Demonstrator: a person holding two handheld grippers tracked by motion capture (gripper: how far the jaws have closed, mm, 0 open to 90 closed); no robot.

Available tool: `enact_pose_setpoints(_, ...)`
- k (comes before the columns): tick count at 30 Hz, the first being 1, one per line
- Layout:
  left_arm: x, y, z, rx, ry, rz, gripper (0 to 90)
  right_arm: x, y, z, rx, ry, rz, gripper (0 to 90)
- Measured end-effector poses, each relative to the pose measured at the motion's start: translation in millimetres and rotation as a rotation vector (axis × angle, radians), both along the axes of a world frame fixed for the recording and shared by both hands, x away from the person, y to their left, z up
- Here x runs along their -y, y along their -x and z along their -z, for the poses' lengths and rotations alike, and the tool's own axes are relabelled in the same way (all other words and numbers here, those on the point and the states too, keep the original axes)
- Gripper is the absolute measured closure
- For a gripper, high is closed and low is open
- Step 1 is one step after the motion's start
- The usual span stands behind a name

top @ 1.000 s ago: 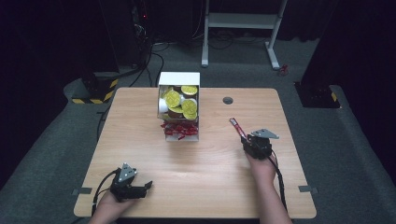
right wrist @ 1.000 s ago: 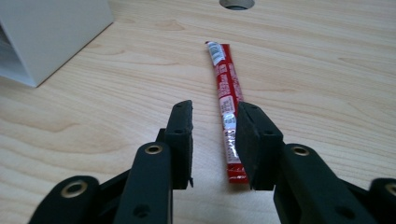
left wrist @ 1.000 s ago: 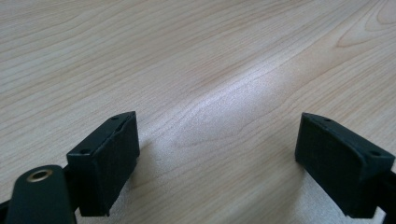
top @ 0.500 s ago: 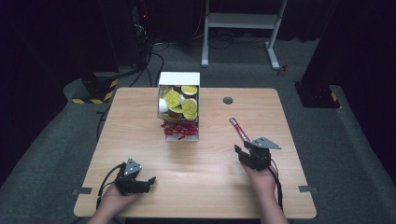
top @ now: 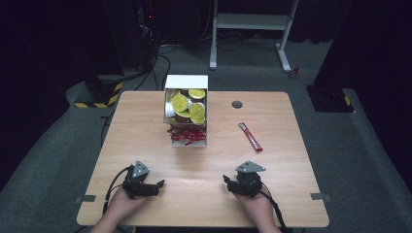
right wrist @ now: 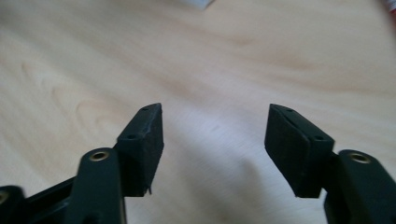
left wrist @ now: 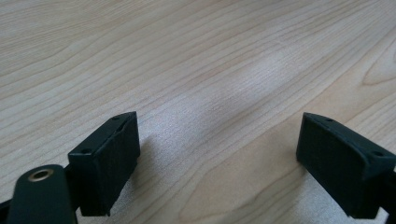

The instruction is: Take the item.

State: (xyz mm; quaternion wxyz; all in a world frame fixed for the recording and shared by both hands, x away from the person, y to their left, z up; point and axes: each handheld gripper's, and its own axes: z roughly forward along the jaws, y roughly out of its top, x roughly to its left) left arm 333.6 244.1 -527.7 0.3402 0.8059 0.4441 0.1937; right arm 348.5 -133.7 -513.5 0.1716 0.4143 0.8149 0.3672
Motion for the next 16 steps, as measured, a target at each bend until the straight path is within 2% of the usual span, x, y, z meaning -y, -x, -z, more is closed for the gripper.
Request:
enact_pose_setpoints(3, -0.2, 0.9, 1.0, 0.009, 0.006, -0.001, 13.1, -8.9, 5.7, 8.1, 0.014, 0.020, 0.002, 30.9)
enact_pose_setpoints(6, -0.6, 2.4, 1.5, 0.016, 0.004, -0.003, 13.1, -16.8, 6.1, 11.4, 0.018, 0.063, -0.004, 25.6)
enact_pose_setpoints(9, -1.1, 4.7, 1.9, 0.019, 0.009, -0.010, 13.1, -17.4, 4.1, 11.7, -0.010, 0.047, -0.004, 22.9)
enact_pose_setpoints(12, -1.3, 8.9, 2.1, 0.017, 0.014, -0.020, 13.2, -17.7, 3.0, 11.8, -0.008, 0.055, -0.020, 21.0)
enact_pose_setpoints(16, -2.7, 11.5, 1.9, 0.016, 0.011, -0.007, 13.1, -18.6, 2.4, 11.7, -0.016, 0.053, -0.021, 18.9)
